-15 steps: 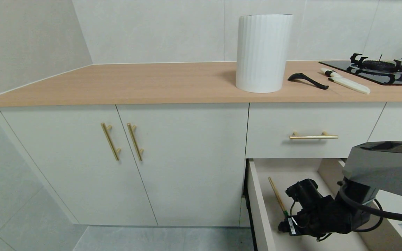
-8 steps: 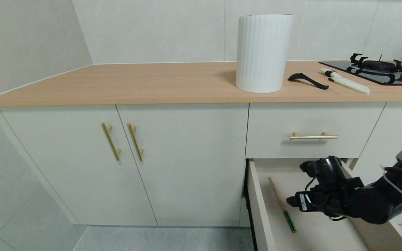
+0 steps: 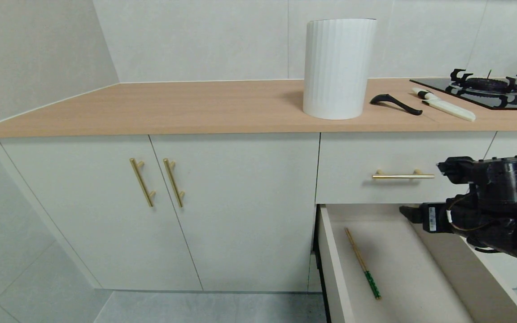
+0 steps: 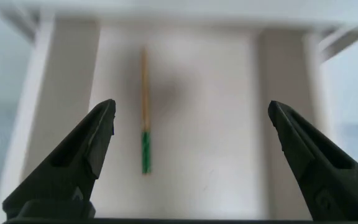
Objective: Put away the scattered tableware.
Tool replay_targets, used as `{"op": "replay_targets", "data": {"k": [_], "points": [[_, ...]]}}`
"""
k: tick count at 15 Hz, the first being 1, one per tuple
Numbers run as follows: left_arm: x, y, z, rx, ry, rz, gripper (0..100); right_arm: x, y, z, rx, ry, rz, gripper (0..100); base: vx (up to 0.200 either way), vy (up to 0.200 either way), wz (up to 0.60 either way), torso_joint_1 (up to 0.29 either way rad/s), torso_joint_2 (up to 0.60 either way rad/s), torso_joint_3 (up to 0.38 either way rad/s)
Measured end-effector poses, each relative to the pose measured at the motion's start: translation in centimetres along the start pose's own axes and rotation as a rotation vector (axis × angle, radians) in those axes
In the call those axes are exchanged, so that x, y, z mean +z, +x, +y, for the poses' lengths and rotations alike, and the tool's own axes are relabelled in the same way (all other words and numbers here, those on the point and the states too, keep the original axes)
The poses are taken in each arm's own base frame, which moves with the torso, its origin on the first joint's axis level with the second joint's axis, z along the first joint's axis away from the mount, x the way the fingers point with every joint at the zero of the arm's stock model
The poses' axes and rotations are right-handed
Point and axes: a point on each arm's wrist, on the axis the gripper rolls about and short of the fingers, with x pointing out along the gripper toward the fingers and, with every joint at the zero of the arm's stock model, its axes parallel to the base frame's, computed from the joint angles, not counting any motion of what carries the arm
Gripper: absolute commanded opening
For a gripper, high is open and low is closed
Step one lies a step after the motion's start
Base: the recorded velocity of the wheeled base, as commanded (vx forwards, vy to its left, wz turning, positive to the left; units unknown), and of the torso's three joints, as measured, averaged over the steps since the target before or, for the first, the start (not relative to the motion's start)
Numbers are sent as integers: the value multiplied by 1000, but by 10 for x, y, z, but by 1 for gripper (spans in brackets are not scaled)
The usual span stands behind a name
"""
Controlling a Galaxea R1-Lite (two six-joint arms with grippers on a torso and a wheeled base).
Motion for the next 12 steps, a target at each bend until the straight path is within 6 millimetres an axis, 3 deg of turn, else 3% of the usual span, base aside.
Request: {"op": "replay_targets", "data": {"k": [5, 9, 12], "points": [[0, 0, 0, 0, 0, 0, 100, 13, -21, -7, -2, 14, -80, 100, 0, 0, 0, 5, -24, -13], [0, 0, 0, -1, 0, 0, 100, 17, -26, -9, -4, 21, -102, 100, 0, 0, 0, 71, -262, -259], [0, 0, 0, -1, 0, 0, 100, 18, -27, -11, -12, 25, -108, 100, 0, 0, 0, 173, -567, -295]]}}
